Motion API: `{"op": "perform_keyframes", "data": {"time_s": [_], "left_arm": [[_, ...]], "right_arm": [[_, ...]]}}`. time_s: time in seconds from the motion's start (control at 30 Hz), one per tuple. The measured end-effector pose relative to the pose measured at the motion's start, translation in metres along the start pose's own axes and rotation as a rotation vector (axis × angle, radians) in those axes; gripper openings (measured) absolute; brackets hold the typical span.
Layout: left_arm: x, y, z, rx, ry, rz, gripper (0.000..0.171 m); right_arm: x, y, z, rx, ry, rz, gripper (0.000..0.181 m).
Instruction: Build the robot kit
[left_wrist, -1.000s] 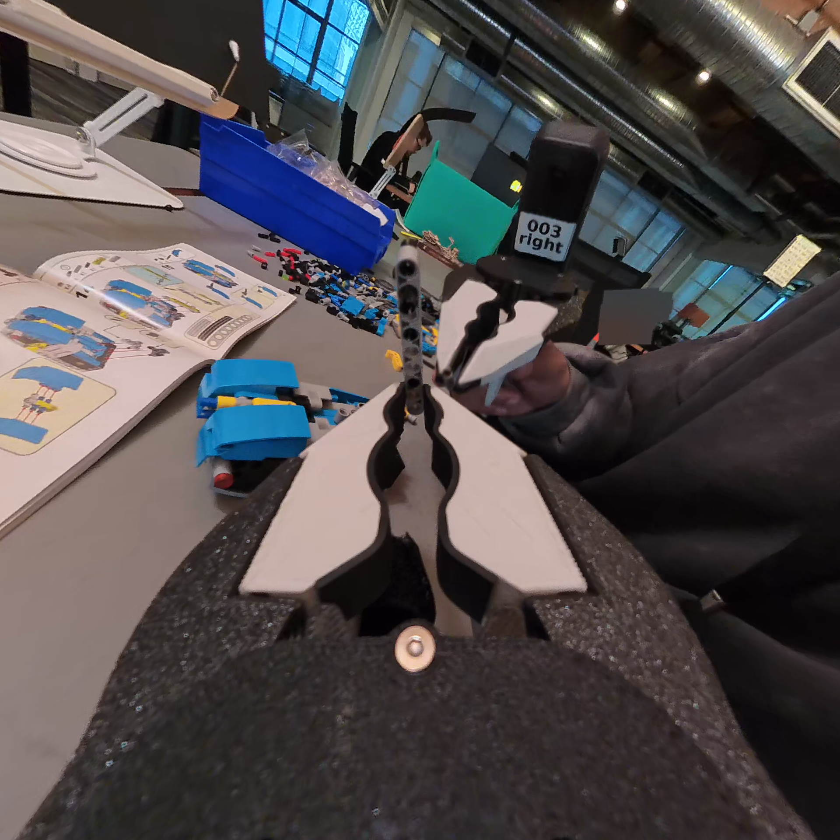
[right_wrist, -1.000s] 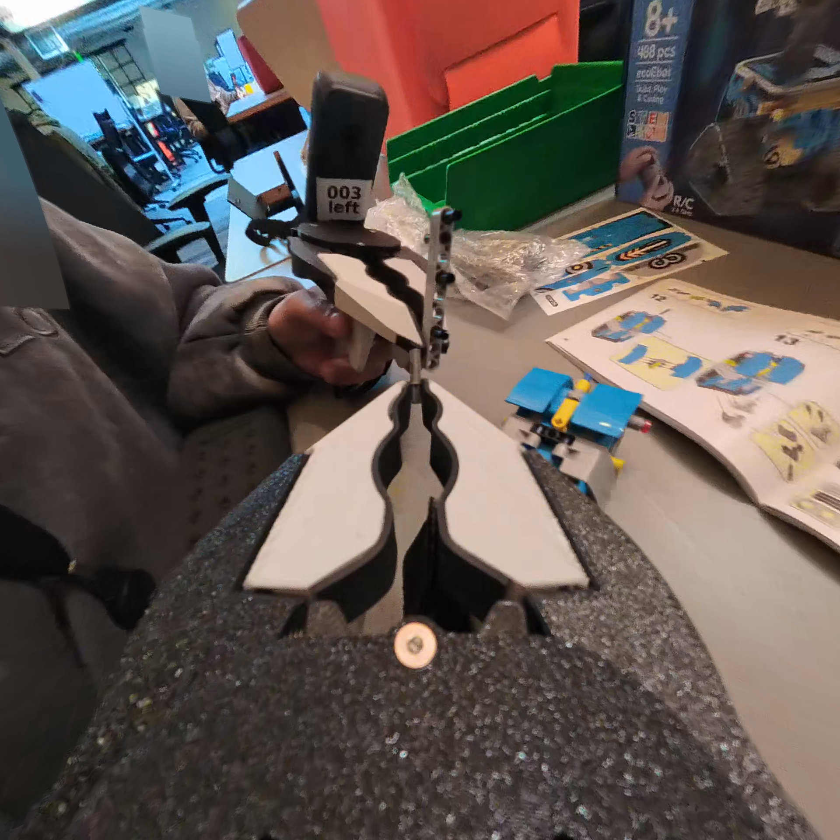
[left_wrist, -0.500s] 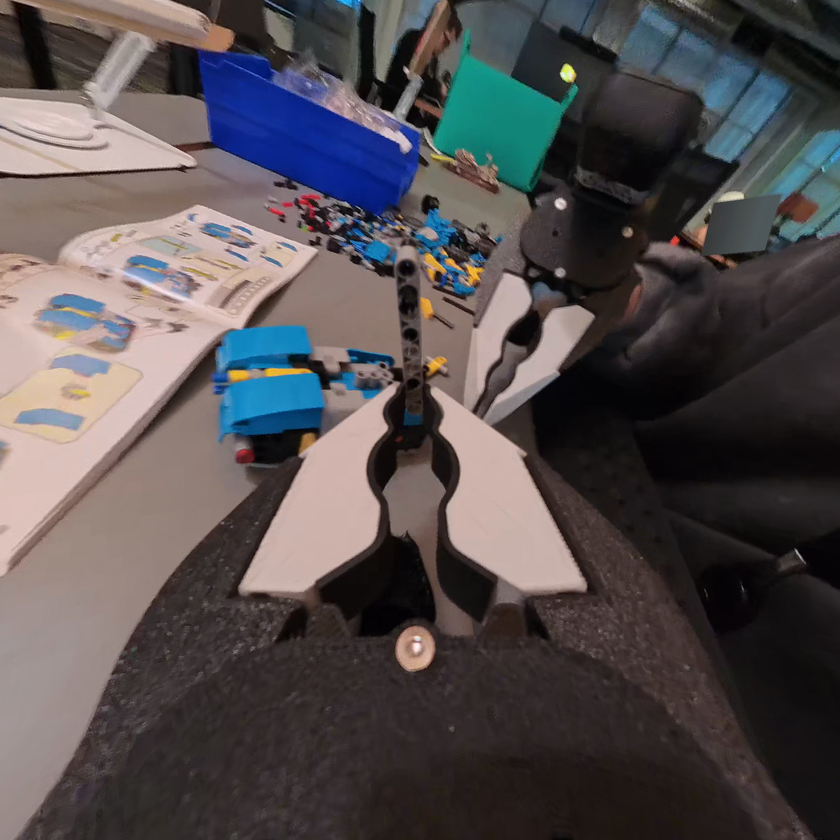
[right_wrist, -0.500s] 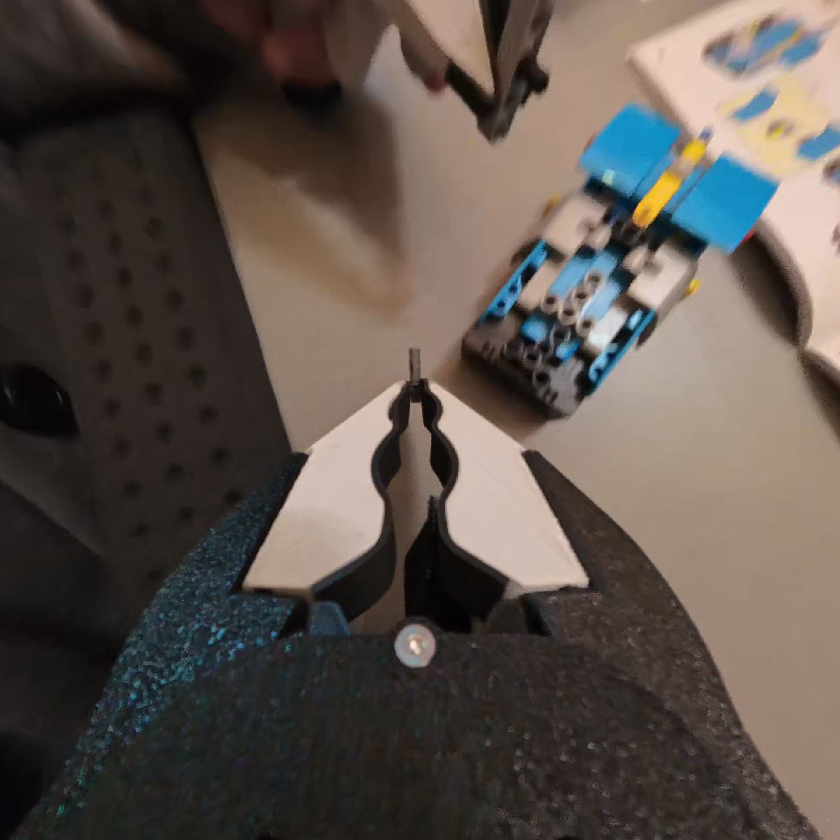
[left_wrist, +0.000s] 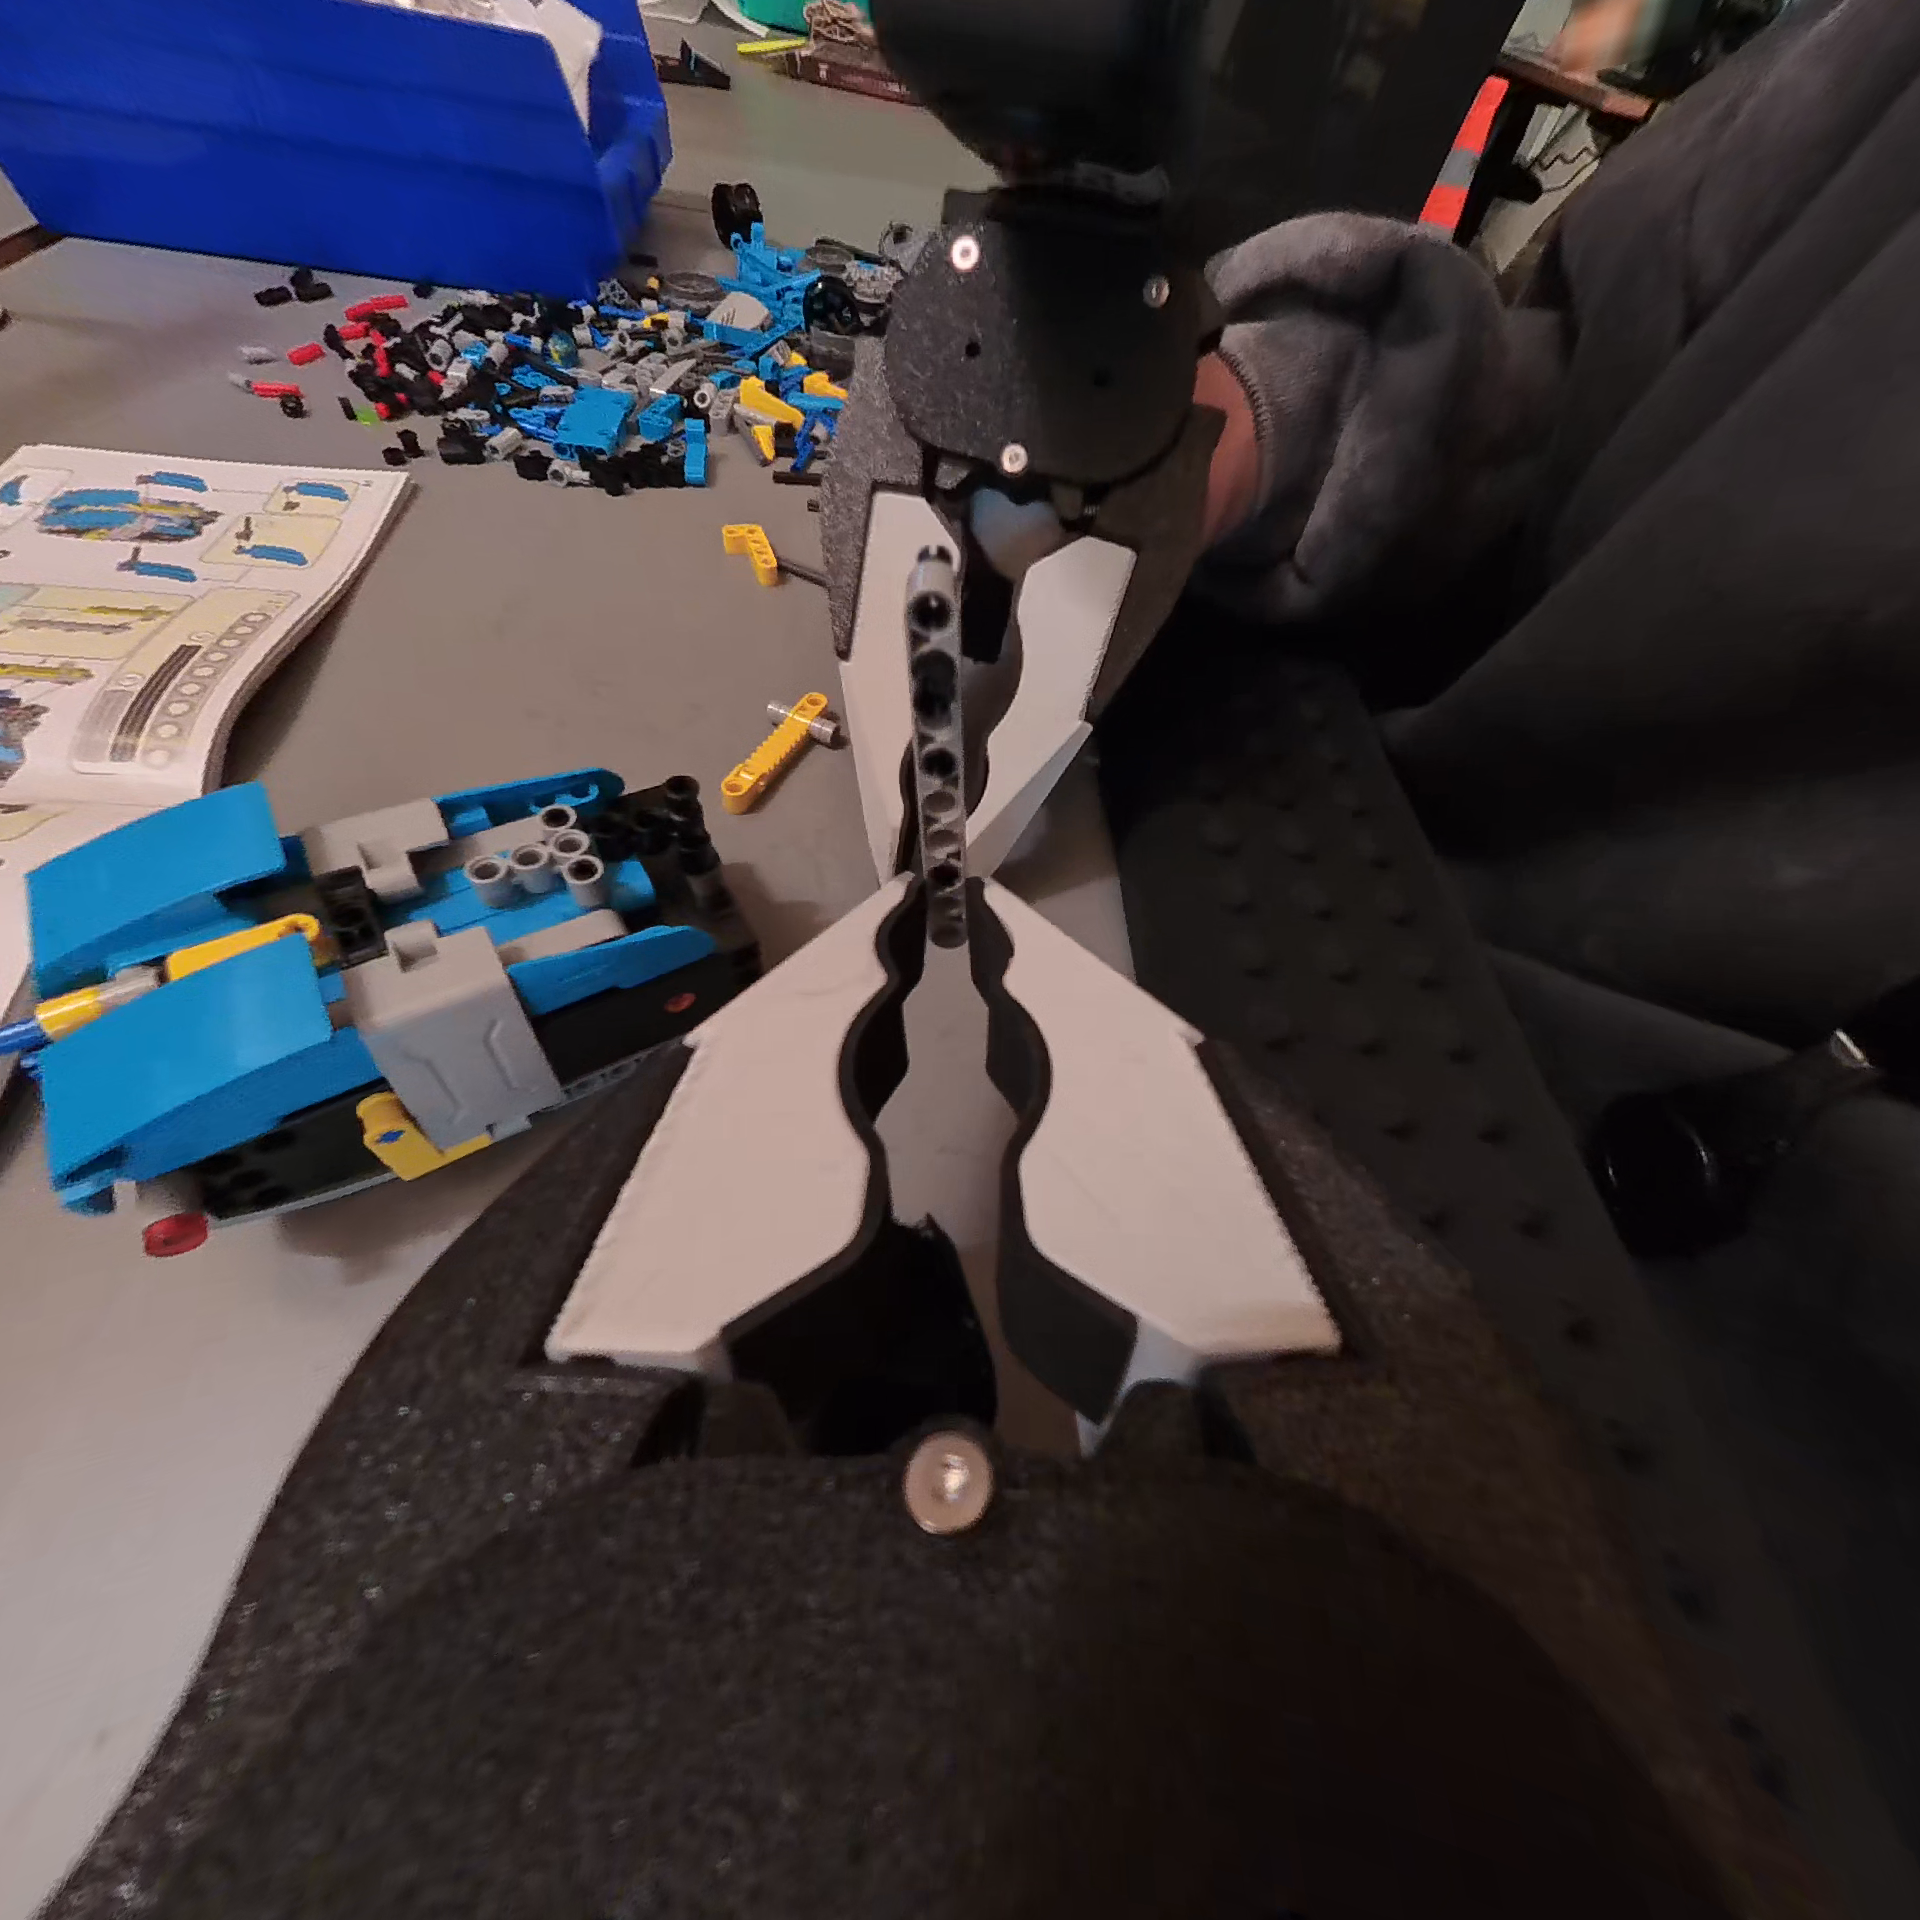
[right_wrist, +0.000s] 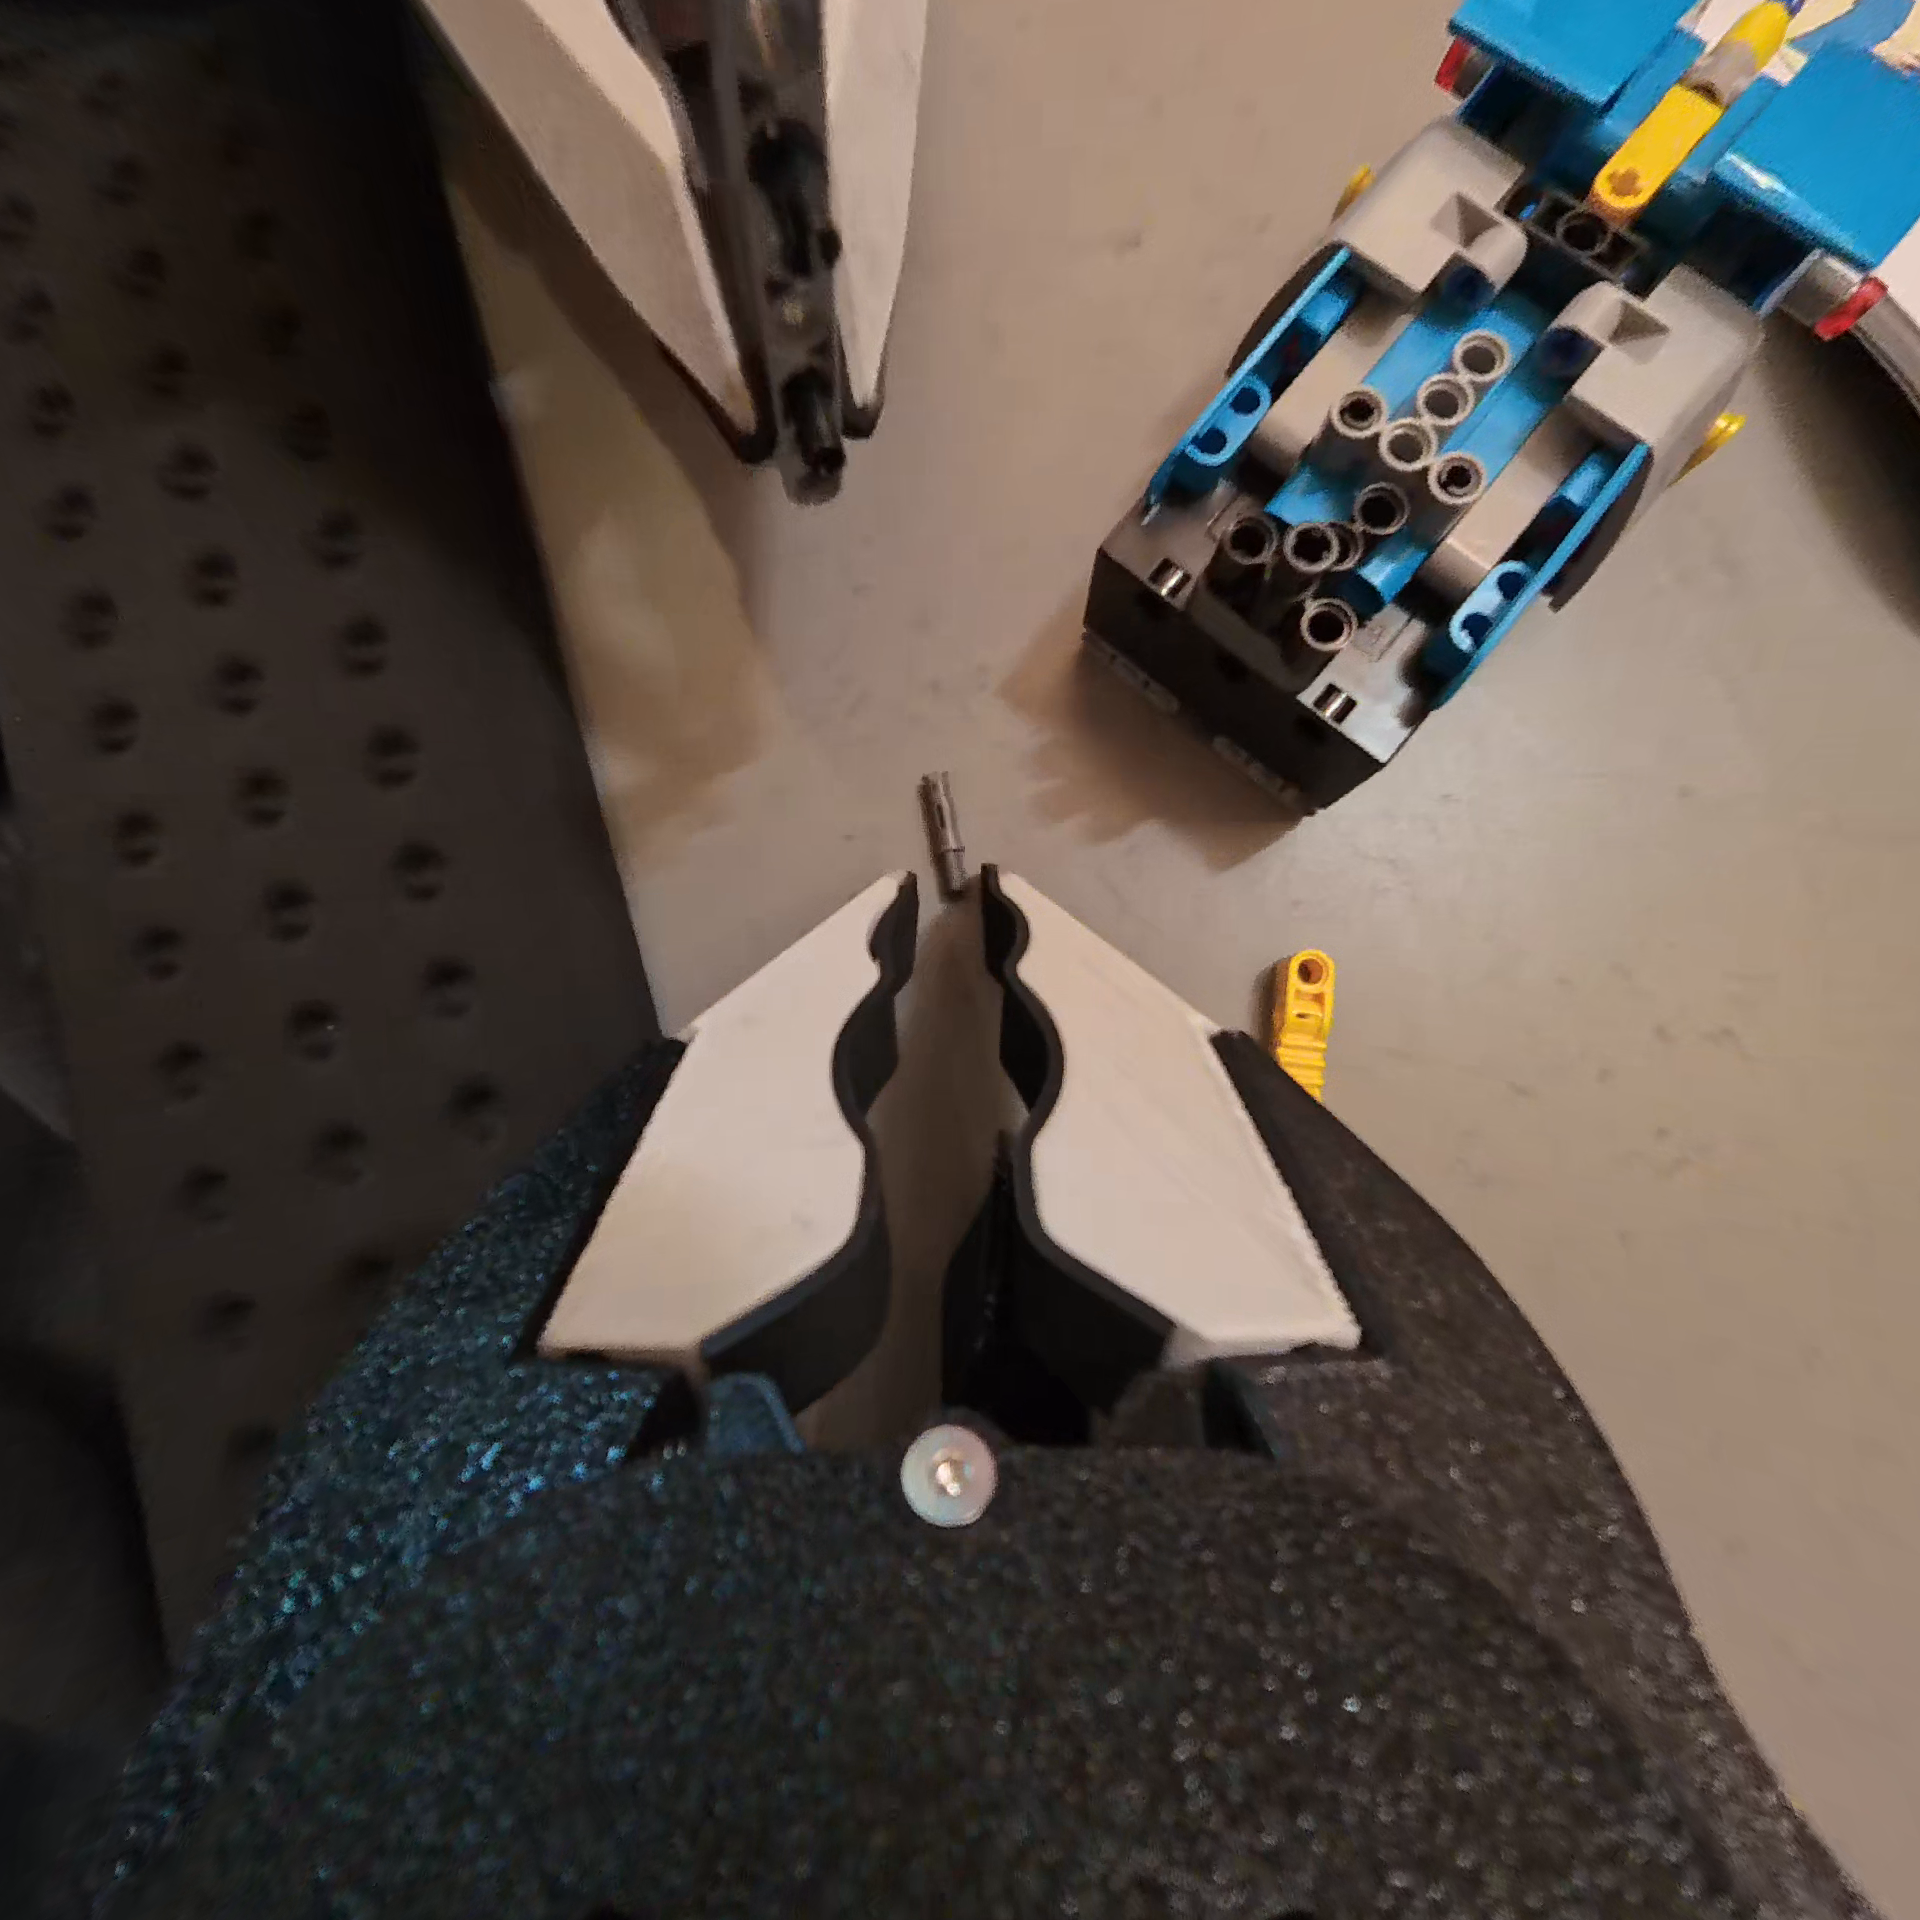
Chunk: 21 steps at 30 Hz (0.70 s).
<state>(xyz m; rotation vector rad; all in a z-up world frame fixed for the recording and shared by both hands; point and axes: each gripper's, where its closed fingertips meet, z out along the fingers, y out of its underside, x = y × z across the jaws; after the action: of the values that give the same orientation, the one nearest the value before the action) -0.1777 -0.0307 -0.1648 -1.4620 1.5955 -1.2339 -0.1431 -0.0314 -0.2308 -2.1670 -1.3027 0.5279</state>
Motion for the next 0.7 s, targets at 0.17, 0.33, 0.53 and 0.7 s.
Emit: {"op": "perform_keyframes", "data": {"time_s": [0.17,0.33,0.53,0.7], "left_arm": [[-0.002,0.0,0.001,-0.001,0.001,-0.019,0.007],[-0.005,0.001,0.004,-0.015,-0.041,-0.001,0.007],[-0.002,0.0,0.006,-0.013,-0.057,0.02,0.007],[-0.004,0.007,0.01,-0.053,-0.052,-0.006,0.007]], "right_arm": [[-0.001,-0.005,0.004,0.097,-0.047,0.015,0.004],[-0.008,-0.03,-0.007,0.175,-0.041,-0.015,0.004],[-0.007,-0.062,-0.028,0.251,0.016,-0.022,0.003],[-0.006,-0.057,-0.025,0.221,0.003,0.015,0.003]]}}
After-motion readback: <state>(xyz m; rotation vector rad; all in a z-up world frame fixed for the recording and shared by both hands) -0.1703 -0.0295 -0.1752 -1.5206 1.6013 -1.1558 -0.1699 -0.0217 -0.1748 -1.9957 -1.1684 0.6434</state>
